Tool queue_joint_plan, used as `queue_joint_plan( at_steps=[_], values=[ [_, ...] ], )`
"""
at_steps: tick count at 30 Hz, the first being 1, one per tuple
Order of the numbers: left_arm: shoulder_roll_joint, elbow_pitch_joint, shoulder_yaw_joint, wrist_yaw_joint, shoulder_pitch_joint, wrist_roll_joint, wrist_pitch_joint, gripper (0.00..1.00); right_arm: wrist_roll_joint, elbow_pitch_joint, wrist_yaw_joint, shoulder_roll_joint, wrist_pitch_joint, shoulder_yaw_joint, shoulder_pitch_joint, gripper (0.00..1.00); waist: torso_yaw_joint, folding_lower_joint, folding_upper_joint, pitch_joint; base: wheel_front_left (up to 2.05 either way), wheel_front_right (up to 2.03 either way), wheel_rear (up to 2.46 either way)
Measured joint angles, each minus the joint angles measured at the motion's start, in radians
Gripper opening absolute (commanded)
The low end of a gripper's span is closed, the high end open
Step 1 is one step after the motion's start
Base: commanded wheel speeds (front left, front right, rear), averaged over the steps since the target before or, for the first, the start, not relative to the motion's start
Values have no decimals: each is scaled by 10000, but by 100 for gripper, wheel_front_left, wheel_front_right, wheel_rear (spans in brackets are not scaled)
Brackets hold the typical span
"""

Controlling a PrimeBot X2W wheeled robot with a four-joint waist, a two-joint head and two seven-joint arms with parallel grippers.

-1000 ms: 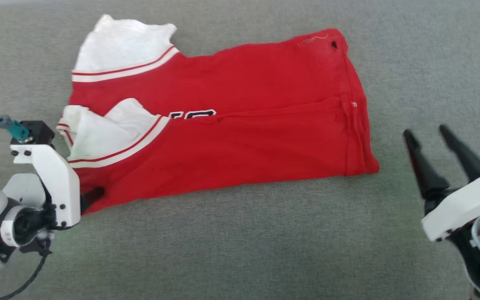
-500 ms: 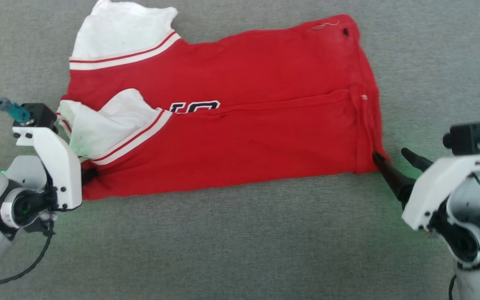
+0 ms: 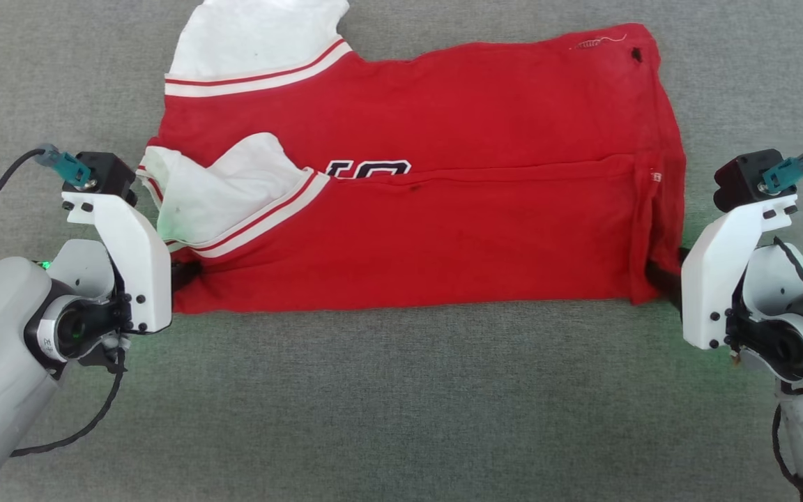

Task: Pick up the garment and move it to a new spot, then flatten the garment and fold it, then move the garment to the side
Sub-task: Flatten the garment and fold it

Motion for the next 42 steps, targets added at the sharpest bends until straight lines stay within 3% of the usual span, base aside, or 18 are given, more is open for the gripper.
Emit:
queue_joint_plan(
  at_steps=[11,16,25,32,33,34,35,36,42],
  values=[
    [0,-109,0,21,-3,-33,21,0,464,-410,19,-219,242,-155,244,0,94,0,-1,-292,0,0,0],
    [378,-836,33,345,224,-217,180,0,631,-825,50,-479,600,-416,668,0,135,0,-1,-584,0,0,0],
    [1369,-3049,12,1365,1202,-370,353,0,825,-1979,50,-612,1369,-1202,1840,0,277,0,-1,-978,0,0,0],
    [1513,-3714,-111,1814,1902,-525,176,0,708,-2351,50,-391,1452,-1526,2563,0,294,0,-1,-951,0,0,0],
    [1476,-3678,-117,1814,1946,-527,150,10,696,-2337,50,-384,1283,-1450,2565,10,287,0,-1,-943,0,0,0],
    [1429,-3607,-115,1812,1951,-527,79,47,656,-2284,50,-393,1160,-1377,2565,31,276,0,-1,-938,0,0,0],
    [1398,-3521,-96,1812,1951,-529,31,100,583,-2207,50,-418,1087,-1273,2566,65,260,0,-1,-938,0,0,0],
    [1396,-3442,-94,1804,1951,-545,42,100,583,-2180,50,-418,924,-1197,2568,100,241,0,-1,-940,0,0,0],
    [1871,-3289,274,1988,1662,-589,209,100,627,-2282,48,-293,234,-1160,2498,100,39,0,-1,-1007,0,0,0]
  ],
)
